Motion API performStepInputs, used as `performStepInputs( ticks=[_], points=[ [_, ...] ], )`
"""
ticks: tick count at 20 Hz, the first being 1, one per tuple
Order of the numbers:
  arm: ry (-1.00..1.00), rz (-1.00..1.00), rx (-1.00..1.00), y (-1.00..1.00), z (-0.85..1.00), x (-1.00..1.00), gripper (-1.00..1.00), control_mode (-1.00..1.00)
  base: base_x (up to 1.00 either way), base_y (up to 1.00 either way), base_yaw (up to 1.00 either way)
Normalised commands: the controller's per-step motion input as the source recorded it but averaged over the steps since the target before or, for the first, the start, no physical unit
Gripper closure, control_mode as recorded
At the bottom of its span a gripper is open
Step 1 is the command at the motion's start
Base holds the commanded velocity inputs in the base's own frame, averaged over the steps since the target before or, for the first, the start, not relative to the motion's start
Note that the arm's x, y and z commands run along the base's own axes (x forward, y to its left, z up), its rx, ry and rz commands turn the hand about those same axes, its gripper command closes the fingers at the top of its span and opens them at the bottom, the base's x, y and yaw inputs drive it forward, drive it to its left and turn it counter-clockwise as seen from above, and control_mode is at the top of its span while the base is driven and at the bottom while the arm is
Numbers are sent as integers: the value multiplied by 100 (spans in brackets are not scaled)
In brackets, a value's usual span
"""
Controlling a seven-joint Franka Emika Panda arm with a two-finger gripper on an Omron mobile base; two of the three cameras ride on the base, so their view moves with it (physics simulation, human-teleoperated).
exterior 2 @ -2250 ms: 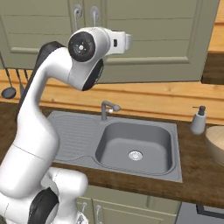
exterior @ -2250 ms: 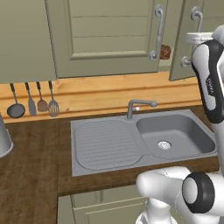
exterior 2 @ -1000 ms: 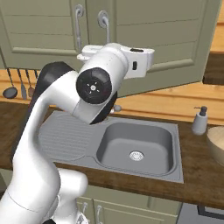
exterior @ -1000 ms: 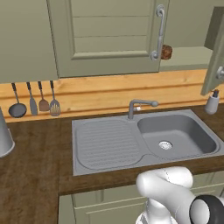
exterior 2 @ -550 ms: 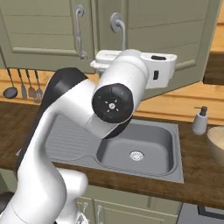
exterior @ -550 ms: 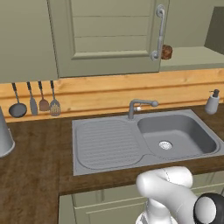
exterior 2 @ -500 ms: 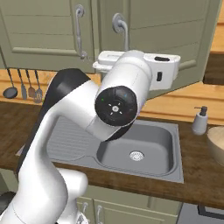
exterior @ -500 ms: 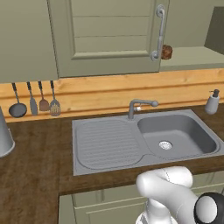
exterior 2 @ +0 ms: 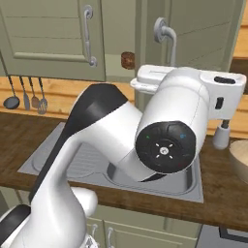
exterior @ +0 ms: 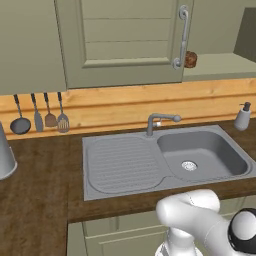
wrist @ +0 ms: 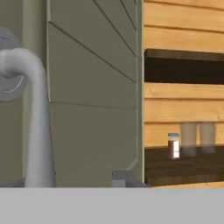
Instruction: Open the cabinet, pick up the bread from the cabinet and place it in the basket. Then move the basket to the dining counter.
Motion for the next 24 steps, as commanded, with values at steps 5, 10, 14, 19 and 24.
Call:
performStepInputs(
  ticks=[5,10,14,19,24],
  points=[
    [-1,-36,0,-100,-55,22,100,-100,0,0,0],
    [-10,-47,0,-100,-80,23,100,-100,0,0,0],
    [-7,-47,0,-100,-69,7,100,-100,0,0,0],
    [-27,-21,26,32,-48,-100,100,-100,0,0,0],
    [-29,-23,33,100,-90,-100,-100,-100,0,0,0]
  ],
)
